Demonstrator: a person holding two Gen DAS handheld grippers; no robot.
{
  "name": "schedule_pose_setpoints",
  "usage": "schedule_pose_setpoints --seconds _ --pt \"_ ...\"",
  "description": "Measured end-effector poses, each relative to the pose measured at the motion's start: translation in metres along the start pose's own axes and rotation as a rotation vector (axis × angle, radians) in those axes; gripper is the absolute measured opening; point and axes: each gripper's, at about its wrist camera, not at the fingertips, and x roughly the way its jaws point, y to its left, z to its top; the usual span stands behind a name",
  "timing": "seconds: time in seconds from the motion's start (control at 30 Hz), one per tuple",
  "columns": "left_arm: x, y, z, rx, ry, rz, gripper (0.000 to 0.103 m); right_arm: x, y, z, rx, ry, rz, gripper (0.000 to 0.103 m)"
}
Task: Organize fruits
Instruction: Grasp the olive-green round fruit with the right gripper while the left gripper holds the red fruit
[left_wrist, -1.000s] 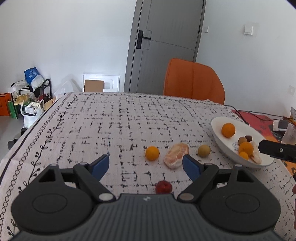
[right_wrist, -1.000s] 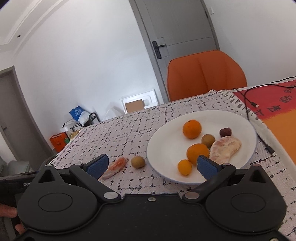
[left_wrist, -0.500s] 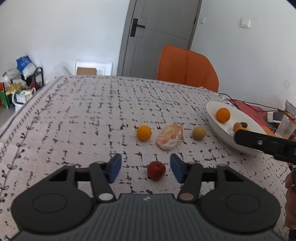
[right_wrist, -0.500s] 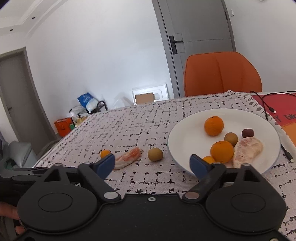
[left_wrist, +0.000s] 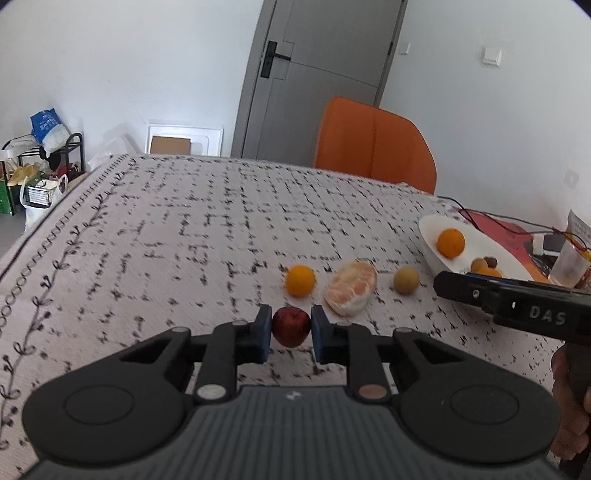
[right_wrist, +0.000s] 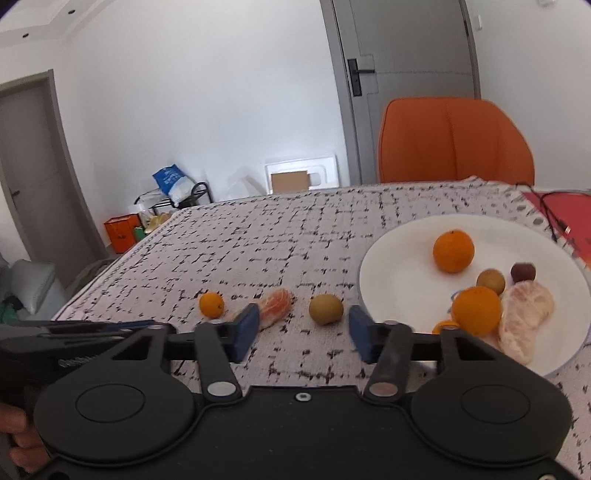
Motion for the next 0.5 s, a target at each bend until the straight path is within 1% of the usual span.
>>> schedule_pose_setpoints --seconds 0.07,0.2,0.5 --pt "-0.002 0.005 0.002 -0.011 -0.009 0.004 0.021 0.005 0.003 0.001 -0.011 0.006 -0.019 0.039" --pt "-0.006 0.016 0.005 -0.030 -0.024 0.009 0.021 0.013 0.007 0.003 -0.034 0.020 -0.053 0.039" --pt "-0.009 0.036 0.008 -0.062 -0.035 0.018 0.021 0.027 0.013 0.005 -0.063 0.038 -0.086 0.039"
